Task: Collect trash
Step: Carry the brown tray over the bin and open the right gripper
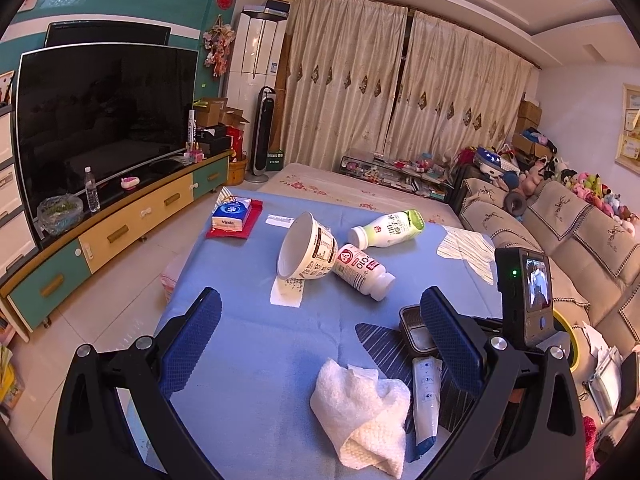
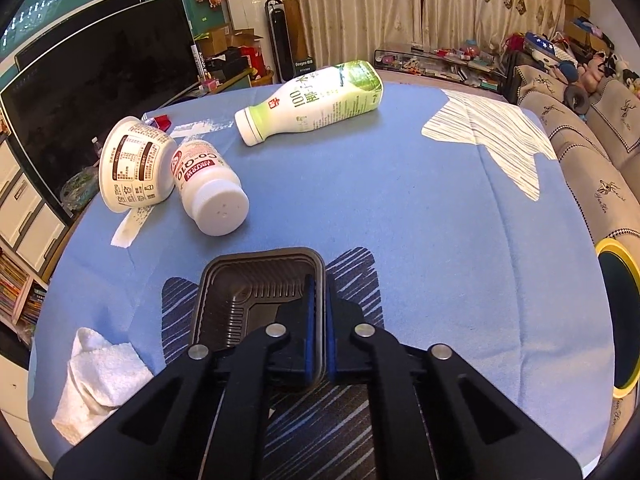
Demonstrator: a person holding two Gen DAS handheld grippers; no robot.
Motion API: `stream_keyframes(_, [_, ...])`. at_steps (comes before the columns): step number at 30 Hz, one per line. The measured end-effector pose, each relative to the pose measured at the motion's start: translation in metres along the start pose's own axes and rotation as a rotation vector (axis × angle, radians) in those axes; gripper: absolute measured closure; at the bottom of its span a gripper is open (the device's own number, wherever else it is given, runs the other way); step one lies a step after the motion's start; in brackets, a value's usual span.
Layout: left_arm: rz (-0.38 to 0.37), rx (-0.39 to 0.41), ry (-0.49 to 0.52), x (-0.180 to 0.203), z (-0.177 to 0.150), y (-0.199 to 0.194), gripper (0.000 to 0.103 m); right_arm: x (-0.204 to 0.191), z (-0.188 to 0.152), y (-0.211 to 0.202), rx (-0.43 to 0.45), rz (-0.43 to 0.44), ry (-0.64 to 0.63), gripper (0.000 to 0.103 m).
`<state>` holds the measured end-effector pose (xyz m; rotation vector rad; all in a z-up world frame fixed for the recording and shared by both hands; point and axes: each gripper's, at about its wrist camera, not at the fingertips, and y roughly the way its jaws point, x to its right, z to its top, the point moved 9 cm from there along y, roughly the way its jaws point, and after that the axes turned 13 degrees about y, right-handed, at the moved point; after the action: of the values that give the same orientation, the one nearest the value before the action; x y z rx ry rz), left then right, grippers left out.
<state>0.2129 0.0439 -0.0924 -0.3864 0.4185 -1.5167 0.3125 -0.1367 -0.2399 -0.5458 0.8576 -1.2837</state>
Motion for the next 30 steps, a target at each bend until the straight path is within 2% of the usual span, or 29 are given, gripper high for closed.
stream_keyframes(9, [-0.014, -0.008, 0.020, 0.011, 0.001, 0.002, 0.005, 0.013, 0.006, -0.019, 0.037, 0.007, 0.025, 0.099])
stream_keyframes(17, [-0.035, -0.013, 0.040, 0.028, 0.003, 0.005, 0.005, 0.046, 0.012, -0.044, 0.080, -0.006, 0.060, 0.099])
stream_keyframes(24, [-0.062, -0.013, 0.075, 0.051, 0.005, 0.008, 0.005, 0.112, 0.024, -0.074, 0.140, -0.065, 0.132, 0.099])
stream_keyframes(30, [-0.088, -0.030, 0.091, 0.071, 0.006, 0.016, 0.005, 0.202, 0.033, -0.098, 0.193, -0.174, 0.234, 0.099])
